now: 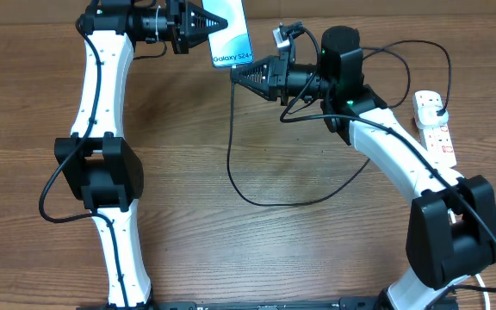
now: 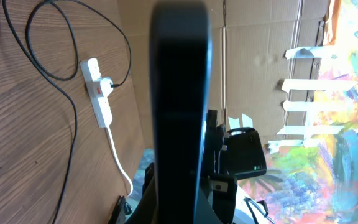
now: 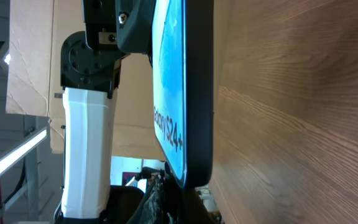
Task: Plug charger to phone and switch on socket
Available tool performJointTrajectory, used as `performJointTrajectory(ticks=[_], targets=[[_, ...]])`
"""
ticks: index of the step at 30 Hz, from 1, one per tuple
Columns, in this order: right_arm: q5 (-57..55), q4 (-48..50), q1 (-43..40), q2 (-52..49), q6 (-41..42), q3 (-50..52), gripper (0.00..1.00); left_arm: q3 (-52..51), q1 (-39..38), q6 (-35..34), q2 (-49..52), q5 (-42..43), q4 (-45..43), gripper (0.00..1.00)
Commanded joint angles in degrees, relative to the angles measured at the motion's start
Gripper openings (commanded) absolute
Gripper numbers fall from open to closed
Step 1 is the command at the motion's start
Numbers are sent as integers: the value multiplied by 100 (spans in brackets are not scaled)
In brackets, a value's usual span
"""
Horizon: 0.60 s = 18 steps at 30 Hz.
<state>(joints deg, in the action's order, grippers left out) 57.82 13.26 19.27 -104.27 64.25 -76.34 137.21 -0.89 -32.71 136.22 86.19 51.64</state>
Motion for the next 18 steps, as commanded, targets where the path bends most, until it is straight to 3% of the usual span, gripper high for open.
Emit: performJointTrajectory(ticks=[1, 18], targets=[[-289, 55, -262, 63, -107, -66, 4, 68, -70, 57, -251, 450, 35, 4], [-321, 13, -271, 63, -280, -66, 4, 68, -243, 50, -251, 450, 37, 4]])
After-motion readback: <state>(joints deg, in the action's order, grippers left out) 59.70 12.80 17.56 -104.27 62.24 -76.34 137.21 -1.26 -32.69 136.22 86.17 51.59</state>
